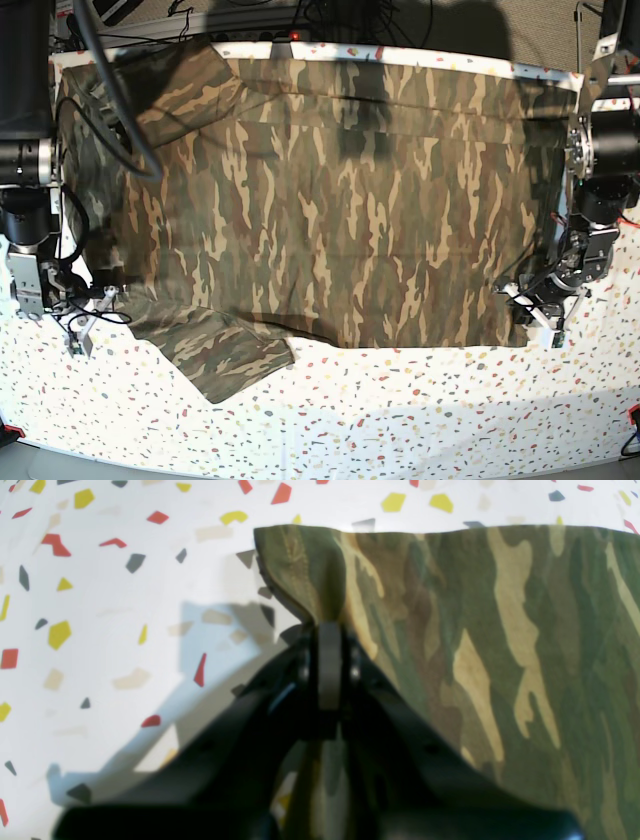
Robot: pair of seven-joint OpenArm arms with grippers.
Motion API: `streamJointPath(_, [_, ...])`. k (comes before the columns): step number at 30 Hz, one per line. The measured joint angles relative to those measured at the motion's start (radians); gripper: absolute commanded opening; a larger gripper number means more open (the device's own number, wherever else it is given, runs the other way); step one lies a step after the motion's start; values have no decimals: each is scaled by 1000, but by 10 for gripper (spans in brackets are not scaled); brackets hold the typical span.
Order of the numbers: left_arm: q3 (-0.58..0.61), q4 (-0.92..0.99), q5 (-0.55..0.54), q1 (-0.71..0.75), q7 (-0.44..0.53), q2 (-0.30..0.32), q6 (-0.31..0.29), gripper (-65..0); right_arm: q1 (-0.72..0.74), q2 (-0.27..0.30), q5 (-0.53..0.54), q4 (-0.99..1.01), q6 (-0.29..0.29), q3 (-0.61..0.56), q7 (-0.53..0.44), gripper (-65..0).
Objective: Fold the T-shirt properly
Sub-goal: 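Lift the hem corners with both grippers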
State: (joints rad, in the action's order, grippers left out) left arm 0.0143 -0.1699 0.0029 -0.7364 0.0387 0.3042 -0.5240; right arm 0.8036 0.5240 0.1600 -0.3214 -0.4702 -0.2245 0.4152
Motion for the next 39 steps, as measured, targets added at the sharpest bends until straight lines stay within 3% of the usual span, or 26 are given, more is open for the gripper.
streamJointPath(5, [0, 0, -2, 8, 13, 0, 0, -650, -9, 0, 0, 0, 17, 0, -6, -357])
streamJointPath(12, [0, -2, -4, 36, 82, 3, 0, -650, -5, -26, 0, -3, -40, 0, 85, -359])
streamJointPath(17, [0, -2, -4, 36, 79, 4, 0, -650, -3, -28, 1, -3, -43, 1, 109, -531])
streamJointPath(21, [0, -2, -4, 36, 79, 5, 0, -650, -3, -28, 0, -4, -43, 1, 114, -569])
streamJointPath(24, [0, -2, -4, 36, 79, 5, 0, -650, -3, -28, 1, -4, -43, 1, 113, -650])
streamJointPath(31, [0, -2, -4, 35, 79, 5, 0, -650, -6, -27, 0, -4, -43, 1, 0, -650])
streamJointPath(37, [0, -2, -87, 35, 55, 5, 0, -650, 14, -21, -8, -3, -44, 1, 7, -650])
streamJointPath(39, [0, -5, -101, 30, 26, 6, -1, -650, 24, -22, -8, -4, -75, 1, 6, -650])
